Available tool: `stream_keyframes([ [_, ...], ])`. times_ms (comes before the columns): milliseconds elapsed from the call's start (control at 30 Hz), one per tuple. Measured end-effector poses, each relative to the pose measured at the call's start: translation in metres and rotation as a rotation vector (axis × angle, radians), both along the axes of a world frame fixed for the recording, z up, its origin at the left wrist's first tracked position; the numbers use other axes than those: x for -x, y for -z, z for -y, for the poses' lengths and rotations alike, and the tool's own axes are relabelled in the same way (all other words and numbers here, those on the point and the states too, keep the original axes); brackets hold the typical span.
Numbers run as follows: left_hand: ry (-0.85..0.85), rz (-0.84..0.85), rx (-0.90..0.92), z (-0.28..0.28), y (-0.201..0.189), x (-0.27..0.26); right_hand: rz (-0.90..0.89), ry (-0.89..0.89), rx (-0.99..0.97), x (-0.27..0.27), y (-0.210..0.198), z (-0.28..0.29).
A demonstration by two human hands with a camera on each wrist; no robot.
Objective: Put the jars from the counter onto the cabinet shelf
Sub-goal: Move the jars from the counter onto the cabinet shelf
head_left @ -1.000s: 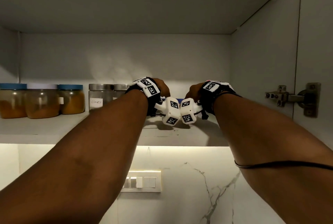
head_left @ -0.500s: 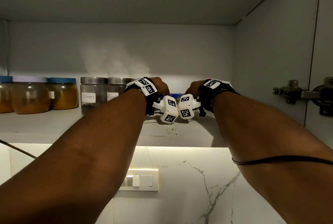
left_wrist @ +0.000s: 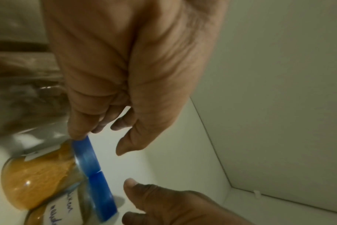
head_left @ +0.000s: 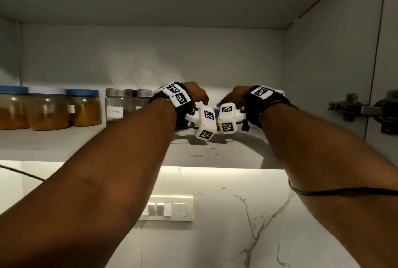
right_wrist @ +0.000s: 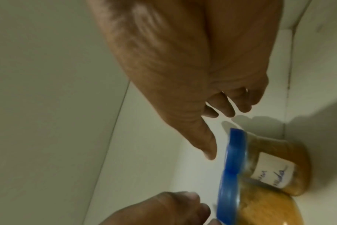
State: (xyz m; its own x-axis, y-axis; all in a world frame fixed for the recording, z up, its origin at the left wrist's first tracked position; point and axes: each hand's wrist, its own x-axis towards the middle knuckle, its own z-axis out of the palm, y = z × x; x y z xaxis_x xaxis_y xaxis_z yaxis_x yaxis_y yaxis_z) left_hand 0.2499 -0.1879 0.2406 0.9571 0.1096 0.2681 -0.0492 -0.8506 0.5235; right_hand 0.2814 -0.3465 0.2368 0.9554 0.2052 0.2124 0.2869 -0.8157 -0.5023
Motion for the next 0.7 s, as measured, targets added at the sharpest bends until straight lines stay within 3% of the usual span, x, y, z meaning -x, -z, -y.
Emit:
stream_keyframes([
  [67,0.058,0.015,0.095,0.002,-0.005,0.015,0.073,0.032,0.052,0.023,-0.007,0.006],
  [333,0.189,0.134,0.408,0.002,0.004,0.093,0.064,-0.116,-0.236,0.091,-0.008,0.021],
  [567,0.351,0.301,0.500,-0.002,0.037,0.196,0.182,-0.395,-0.501,0.189,0.034,0.028],
  [700,0.401,0.386,0.518,-0.014,0.079,0.243,0.314,-0.576,-0.552,0.230,0.076,0.035],
])
